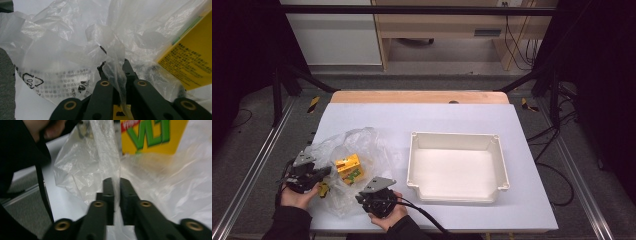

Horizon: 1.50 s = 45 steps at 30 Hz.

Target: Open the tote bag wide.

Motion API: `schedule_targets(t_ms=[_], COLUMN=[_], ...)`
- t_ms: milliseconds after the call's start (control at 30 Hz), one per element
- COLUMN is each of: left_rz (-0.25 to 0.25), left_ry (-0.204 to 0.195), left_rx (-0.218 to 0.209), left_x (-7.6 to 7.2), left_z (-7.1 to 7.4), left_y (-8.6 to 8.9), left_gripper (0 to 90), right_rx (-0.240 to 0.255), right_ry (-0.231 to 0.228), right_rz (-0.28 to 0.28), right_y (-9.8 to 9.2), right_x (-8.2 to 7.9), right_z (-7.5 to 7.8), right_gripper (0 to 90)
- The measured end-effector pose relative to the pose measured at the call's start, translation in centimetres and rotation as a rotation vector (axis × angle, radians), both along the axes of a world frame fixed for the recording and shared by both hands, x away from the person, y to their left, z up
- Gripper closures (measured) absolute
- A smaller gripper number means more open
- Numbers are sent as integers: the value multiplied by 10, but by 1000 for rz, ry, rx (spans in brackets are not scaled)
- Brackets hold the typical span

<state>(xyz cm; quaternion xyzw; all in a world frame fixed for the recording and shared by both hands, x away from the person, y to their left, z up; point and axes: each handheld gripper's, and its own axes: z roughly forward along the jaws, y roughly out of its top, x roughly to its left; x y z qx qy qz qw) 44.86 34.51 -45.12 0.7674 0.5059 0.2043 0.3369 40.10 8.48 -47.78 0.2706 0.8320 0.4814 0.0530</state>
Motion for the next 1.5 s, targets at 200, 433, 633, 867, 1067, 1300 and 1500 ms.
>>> schedule_targets(t_ms=[200, 433, 633, 867, 1067, 1300, 1500], left_rz=[26, 31, 16, 19, 18, 18, -29], left_ry=[6, 30, -18, -99, -153, -228, -240], left_rx=[-11, 36, -11, -66, -84, -123, -112], left_x=[2, 10, 4, -7, -15, -26, -31], left_z=[0, -9, -3, 14, 27, 51, 61], left_y=[3, -2, 1, 2, 2, 9, 2], left_gripper=[892, 873, 622, 339, 300, 301, 297], right_rx=[-63, -79, -77, -79, -82, -82, -59], right_ry=[51, 65, 59, 55, 54, 46, 16], right_rz=[76, 82, 69, 63, 59, 59, 49], right_y=[8, 6, 6, 7, 8, 8, 5], right_x=[-5, -10, -9, -7, -7, -7, -8], right_z=[-12, -14, -14, -14, -13, -13, -9], right_gripper=[900, 900, 900, 900, 900, 900, 798])
